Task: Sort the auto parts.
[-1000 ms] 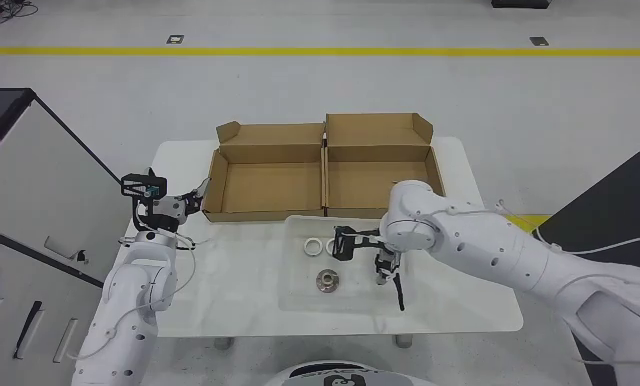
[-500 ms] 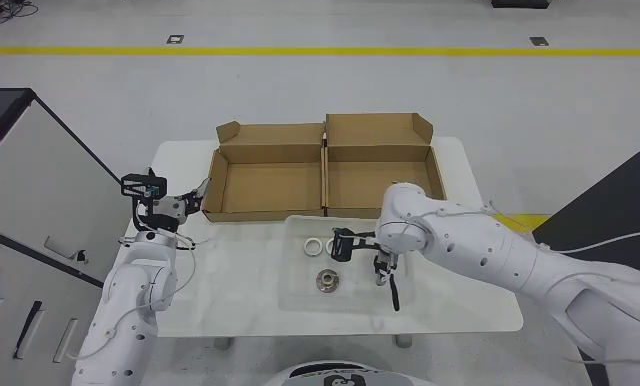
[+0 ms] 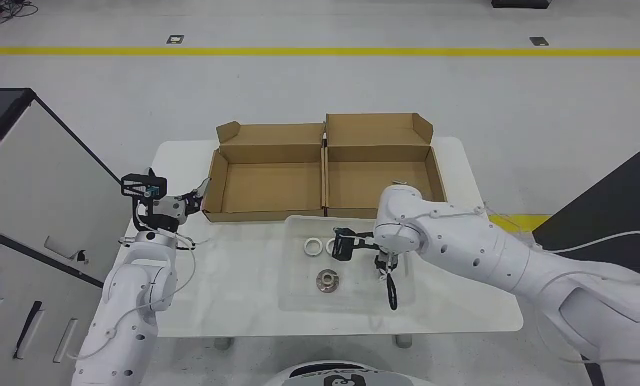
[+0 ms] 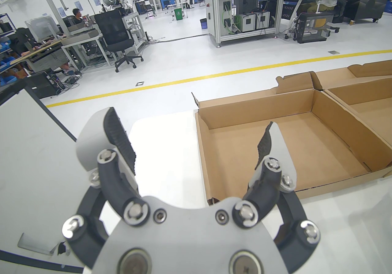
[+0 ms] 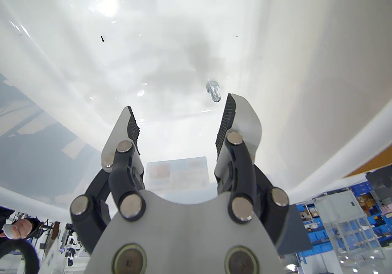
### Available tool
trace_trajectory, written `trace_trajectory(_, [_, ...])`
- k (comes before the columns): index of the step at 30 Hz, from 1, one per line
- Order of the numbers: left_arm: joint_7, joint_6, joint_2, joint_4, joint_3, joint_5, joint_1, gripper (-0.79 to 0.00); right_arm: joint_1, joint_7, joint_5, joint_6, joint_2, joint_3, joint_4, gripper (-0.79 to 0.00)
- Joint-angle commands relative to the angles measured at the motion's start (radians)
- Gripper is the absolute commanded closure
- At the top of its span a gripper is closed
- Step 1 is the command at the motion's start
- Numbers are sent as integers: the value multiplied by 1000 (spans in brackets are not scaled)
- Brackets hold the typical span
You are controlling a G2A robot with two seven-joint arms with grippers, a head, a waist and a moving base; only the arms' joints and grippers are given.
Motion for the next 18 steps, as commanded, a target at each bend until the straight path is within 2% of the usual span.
trace_trajectory(1, [0,0,0,0,0,0,0,-785,-2,0,-6,1,-2,0,4,-557])
trace_trajectory(7, [0,0,0,0,0,0,0,-785,-6,0,-14,2,-8,0,16,-496])
trace_trajectory(11, [0,0,0,0,0,0,0,-785,-7,0,-17,3,-12,-1,22,-391])
trace_trajectory(18, [0,0,0,0,0,0,0,-785,-7,0,-16,-1,-19,-1,35,-360])
